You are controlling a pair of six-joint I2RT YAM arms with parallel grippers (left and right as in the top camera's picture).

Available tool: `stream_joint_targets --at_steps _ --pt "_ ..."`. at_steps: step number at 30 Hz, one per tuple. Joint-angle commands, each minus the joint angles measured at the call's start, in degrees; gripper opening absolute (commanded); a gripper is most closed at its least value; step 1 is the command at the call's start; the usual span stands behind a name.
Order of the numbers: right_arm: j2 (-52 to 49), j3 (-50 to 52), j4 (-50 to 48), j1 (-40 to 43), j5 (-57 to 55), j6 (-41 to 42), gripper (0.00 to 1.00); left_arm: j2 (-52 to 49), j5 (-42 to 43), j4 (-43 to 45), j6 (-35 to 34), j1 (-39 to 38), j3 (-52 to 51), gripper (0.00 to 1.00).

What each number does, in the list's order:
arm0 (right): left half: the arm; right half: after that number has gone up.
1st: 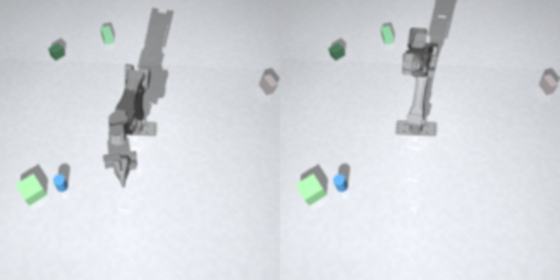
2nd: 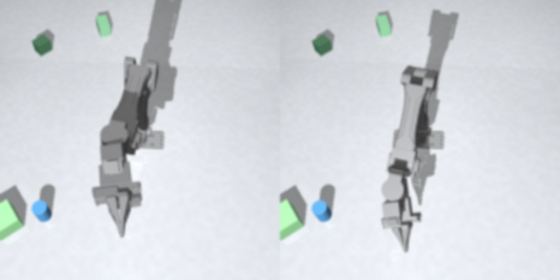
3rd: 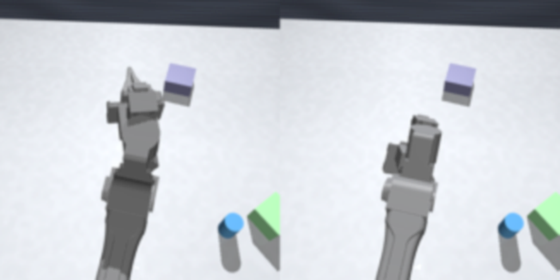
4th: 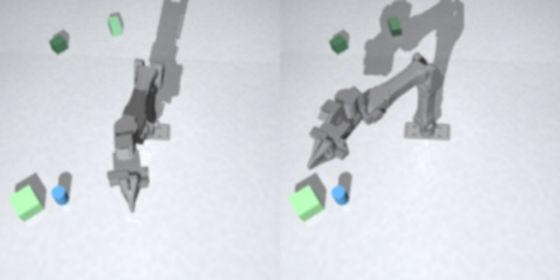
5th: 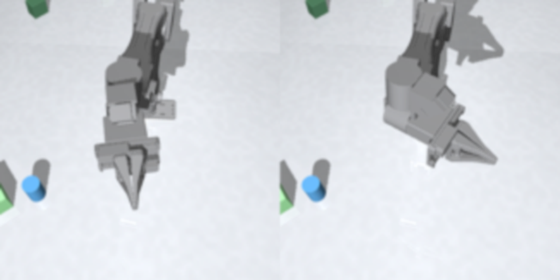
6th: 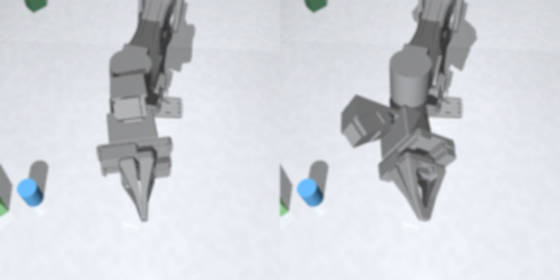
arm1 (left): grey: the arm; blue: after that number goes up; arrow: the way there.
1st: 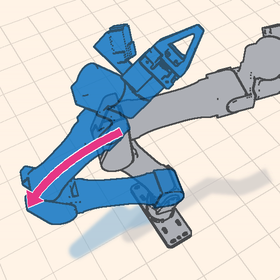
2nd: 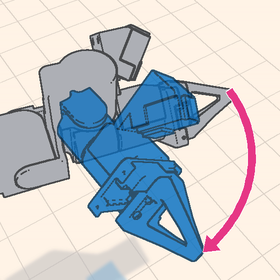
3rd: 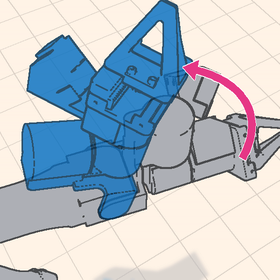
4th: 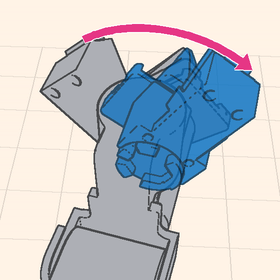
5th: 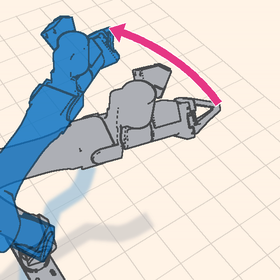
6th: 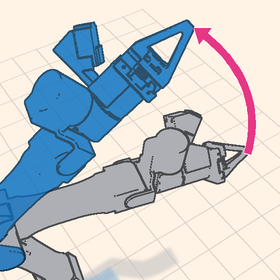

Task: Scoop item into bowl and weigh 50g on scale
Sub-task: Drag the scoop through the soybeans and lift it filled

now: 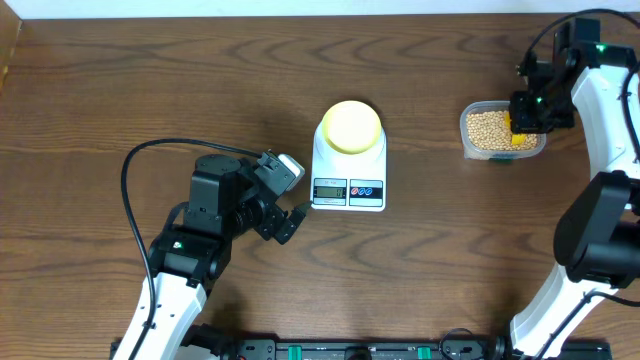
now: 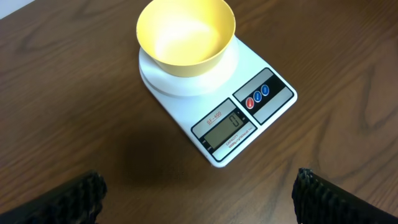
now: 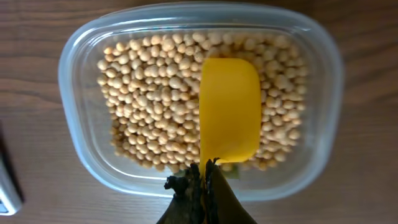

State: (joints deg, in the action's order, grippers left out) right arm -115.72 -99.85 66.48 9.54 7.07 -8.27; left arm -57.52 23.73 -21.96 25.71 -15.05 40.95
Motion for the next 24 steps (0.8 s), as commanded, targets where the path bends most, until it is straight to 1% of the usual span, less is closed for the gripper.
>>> stream_joint_targets --at_steps 1,10,16,21,24 --pt "0.3 3.1 -1.0 1.1 6.2 -0.3 0.01 0.3 0.7 0.2 0.2 0.2 0.7 0.97" --pt "0.3 5.3 -2.9 2.1 14.9 1.2 0.01 0.3 0.7 0.2 0.2 0.2 0.7 0.97" --pt "0.3 7.7 -4.4 3.8 18.9 2.4 0.01 0.3 0.7 0.2 0.2 0.2 0.7 0.98" --pt "0.3 8.9 -5.2 5.6 20.1 3.1 0.01 0.3 0.7 0.2 0.2 0.2 0.7 0.97" --pt "0.3 8.9 -5.9 6.8 23.6 3.1 0.01 0.3 0.7 0.2 0.2 0.2 0.7 0.98"
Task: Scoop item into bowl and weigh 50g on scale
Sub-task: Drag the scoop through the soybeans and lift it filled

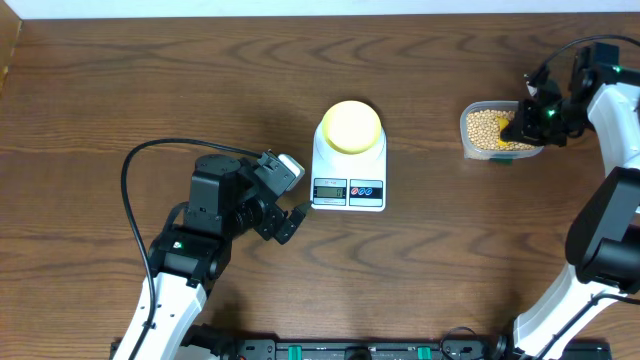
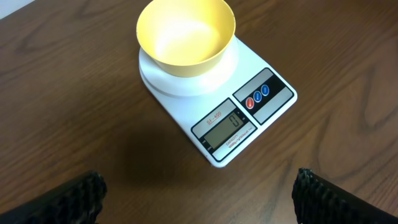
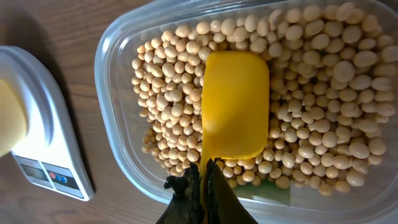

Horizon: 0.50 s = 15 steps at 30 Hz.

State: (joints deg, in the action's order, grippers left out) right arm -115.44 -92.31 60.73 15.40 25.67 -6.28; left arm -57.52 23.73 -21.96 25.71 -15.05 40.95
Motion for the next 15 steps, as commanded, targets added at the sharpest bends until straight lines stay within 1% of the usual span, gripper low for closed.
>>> stream_joint_targets --at_steps 1,15 --pt "0.0 1.4 -0.3 1.3 6.1 1.3 0.01 0.3 0.7 0.2 0.2 0.2 0.7 0.98" --pt "0.0 1.4 -0.5 10.9 20.1 1.5 0.01 0.3 0.7 0.2 0.2 0.2 0.7 0.98"
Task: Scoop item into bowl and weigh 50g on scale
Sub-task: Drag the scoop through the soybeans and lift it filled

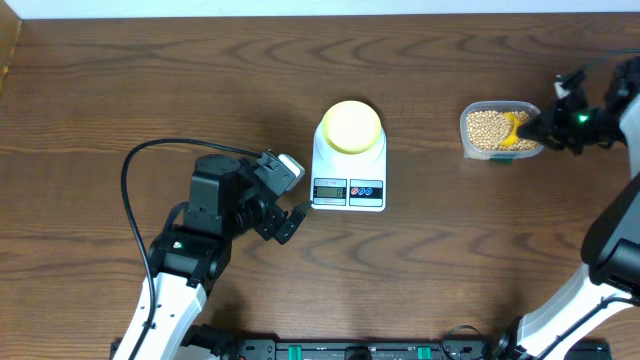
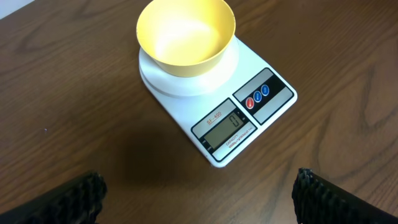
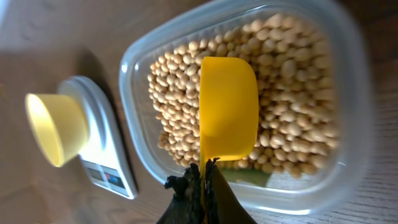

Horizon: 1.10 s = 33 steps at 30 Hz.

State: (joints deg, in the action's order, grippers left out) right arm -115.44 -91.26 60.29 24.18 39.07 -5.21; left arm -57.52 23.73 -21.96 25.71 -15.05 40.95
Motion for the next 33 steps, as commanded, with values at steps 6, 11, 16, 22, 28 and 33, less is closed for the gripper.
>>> stream_joint_targets --at_steps 6,11,16,22,28,33 --pt "0.0 0.3 0.8 6.0 9.9 -0.2 0.01 0.3 0.7 0.2 0.2 0.2 0.7 0.98" --pt "0.0 0.3 1.1 7.9 14.9 -1.1 0.01 0.3 0.7 0.2 0.2 0.2 0.7 0.97" --pt "0.0 0.0 3.0 8.3 15.6 -2.3 0.01 0.3 0.7 0.2 0.2 0.2 0.7 0.98" --pt "0.0 -0.9 6.7 8.2 17.0 -5.2 0.01 0.3 0.7 0.2 0.2 0.2 0.7 0.98" --pt "0.0 -1.1 8.7 8.2 20.3 -6.8 0.01 0.3 0.7 0.2 0.2 0.2 0.7 0.97" --pt "0.0 -1.1 8.8 8.2 22.5 -7.3 0.01 0.3 0.7 0.2 0.2 0.2 0.7 0.98"
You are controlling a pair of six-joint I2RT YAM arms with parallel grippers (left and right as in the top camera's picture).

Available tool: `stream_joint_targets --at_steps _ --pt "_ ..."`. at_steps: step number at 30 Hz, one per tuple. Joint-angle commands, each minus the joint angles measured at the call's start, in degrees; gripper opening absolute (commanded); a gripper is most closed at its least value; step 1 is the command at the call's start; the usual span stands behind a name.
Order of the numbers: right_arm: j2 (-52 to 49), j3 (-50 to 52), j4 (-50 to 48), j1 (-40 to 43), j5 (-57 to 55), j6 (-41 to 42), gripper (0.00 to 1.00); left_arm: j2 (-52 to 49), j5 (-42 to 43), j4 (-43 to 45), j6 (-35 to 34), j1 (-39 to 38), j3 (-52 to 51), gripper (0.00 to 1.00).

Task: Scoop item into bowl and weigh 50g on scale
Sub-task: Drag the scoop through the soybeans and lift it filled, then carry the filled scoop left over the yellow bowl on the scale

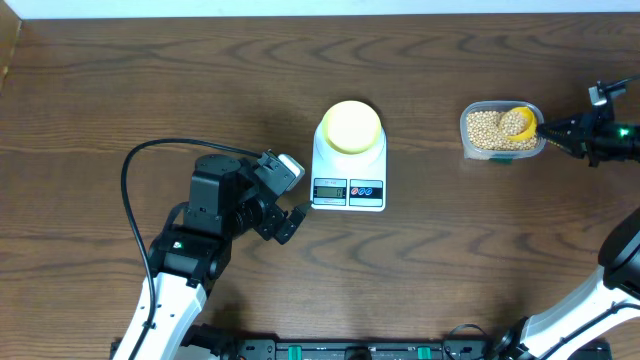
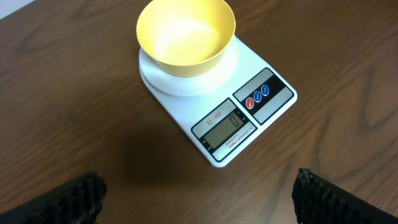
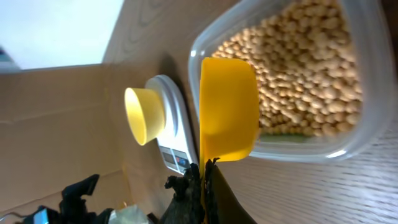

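Observation:
A yellow bowl (image 1: 351, 126) stands on the white scale (image 1: 348, 180), whose display (image 2: 225, 124) reads 0; the bowl (image 2: 186, 36) holds nothing. At the right, a clear tub of soybeans (image 1: 493, 130) sits on the table. My right gripper (image 1: 553, 131) is shut on the handle of a yellow scoop (image 1: 519, 122), whose cup lies in the beans with beans in it. In the right wrist view the scoop (image 3: 227, 109) shows its back, tilted over the tub (image 3: 311, 74). My left gripper (image 1: 293, 213) stands open, low beside the scale, holding nothing.
The left arm's cable (image 1: 140, 160) loops over the table at the left. The right arm reaches in from the table's right edge. A cardboard wall (image 3: 56, 124) shows in the right wrist view.
My right gripper has drawn back to the right and tipped further over, so the scoop's cup now lies deeper in the tub with beans in it. The left arm is unmoved.
My right gripper held the scoop flat over the beans, its wrist above the tub's right end. At each later moment the wrist stood further right and more tilted, the scoop's cup staying in the tub. The scale kept reading 0 and the left gripper stayed open.

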State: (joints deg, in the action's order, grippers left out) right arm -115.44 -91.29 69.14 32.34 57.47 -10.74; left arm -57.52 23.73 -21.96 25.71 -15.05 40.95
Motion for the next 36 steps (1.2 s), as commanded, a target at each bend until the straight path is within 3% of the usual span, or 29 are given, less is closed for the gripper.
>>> stream_joint_targets --at_steps 1,14,36 --pt "0.0 -1.1 -0.1 0.1 4.1 -1.8 0.01 0.3 0.7 0.2 0.2 0.2 0.7 0.98" --pt "0.0 -1.1 -0.5 -0.9 7.2 -2.2 0.01 0.3 0.7 0.2 0.2 0.2 0.7 0.98" --pt "0.0 -1.8 -3.8 -15.5 12.8 2.6 0.01 0.3 0.7 0.2 0.2 0.2 0.7 0.98"
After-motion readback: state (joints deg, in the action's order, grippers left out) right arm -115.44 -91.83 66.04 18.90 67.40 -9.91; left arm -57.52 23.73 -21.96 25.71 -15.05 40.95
